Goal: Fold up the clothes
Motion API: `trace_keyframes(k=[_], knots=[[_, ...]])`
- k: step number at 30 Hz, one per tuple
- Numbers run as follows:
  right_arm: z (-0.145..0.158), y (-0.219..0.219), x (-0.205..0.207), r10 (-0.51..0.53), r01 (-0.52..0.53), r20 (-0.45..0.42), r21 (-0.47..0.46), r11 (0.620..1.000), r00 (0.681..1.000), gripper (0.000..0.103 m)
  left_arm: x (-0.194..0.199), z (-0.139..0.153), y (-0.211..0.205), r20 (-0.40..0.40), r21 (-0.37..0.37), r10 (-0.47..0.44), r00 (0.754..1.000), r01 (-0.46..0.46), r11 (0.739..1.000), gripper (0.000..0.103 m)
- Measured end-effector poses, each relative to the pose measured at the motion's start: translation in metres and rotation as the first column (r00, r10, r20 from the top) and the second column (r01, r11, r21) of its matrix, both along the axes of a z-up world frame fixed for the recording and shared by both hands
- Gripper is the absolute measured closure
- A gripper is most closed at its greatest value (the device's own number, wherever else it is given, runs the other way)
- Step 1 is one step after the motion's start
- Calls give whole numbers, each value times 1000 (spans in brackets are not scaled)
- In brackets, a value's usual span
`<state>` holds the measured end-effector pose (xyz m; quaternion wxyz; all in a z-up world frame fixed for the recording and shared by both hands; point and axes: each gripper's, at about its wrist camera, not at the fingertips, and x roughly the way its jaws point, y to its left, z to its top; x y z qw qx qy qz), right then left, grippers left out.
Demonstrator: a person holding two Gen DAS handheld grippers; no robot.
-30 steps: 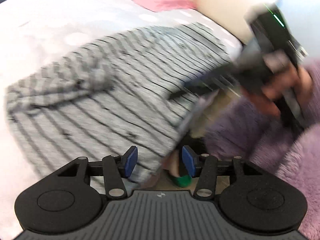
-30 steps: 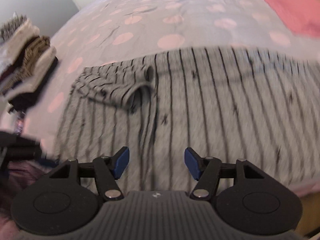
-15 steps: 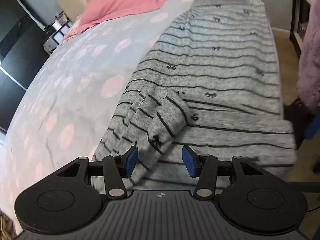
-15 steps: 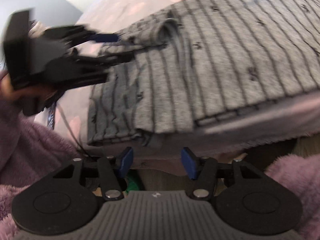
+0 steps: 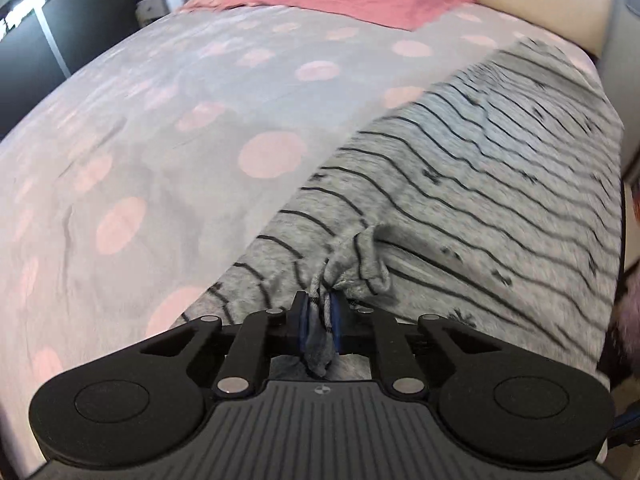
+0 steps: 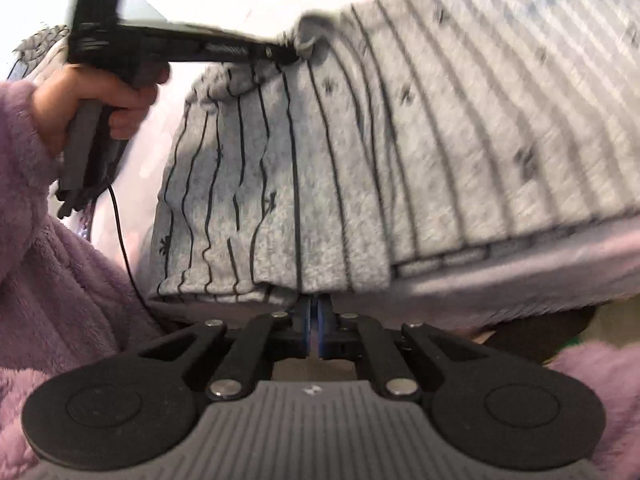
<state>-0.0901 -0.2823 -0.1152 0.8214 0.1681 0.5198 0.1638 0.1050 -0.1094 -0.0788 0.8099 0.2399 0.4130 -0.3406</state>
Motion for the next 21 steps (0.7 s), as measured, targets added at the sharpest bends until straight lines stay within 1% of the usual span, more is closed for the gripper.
trace_keyframes(k=[2,3,5,6,7,9,10,12,13,14,15,16,18,19,20,21], knots=[[21,2,-11,7,3,102,-98,995,995,100,3,1,-1,4,-4,9,1000,-9,1000,94],[31,5,-17,25,0,151,-163,987,988,100,5,1,-2,8,-4,12,1000,-12,1000,94],[44,15,-25,69,-8,207,-284,959,976,100,8,1,-3,14,-2,15,1000,-15,1000,94],[45,17,-27,87,-19,206,-312,950,975,100,10,1,-4,17,1,17,1000,-17,1000,94],[42,19,-27,99,-37,185,-312,949,978,100,12,0,-5,20,4,20,1000,-20,1000,94],[31,21,-24,97,-58,121,-294,954,988,100,16,1,-5,25,6,22,999,-22,1000,94],[26,21,-22,81,-52,86,-297,953,993,100,18,2,-4,28,6,22,999,-22,1000,94],[19,15,-19,30,-14,49,-302,953,998,92,21,5,-4,27,3,12,1000,-13,1000,91],[18,9,-19,-3,14,42,-279,960,999,90,22,7,-4,28,-1,3,1000,-3,1000,88],[19,2,-19,-37,46,44,-237,970,998,74,24,10,-5,33,-5,-11,999,11,1000,84],[20,-7,-19,-72,80,47,-183,980,996,55,25,14,-5,38,-12,-24,999,25,1000,83],[20,-15,-19,-110,115,43,-122,986,993,51,26,17,-6,45,-19,-37,998,38,999,79],[15,-25,-18,-171,171,10,-3,985,985,51,29,24,-7,29,-50,-83,996,85,995,71],[11,-29,-17,-200,200,-19,42,979,980,51,29,25,-8,16,-61,-113,993,114,992,60],[7,-33,-17,-227,230,-50,86,969,973,50,29,26,-9,5,-69,-142,990,142,987,53],[4,-33,-15,-246,255,-80,129,958,966,50,29,25,-11,1,-67,-165,986,165,984,53]])
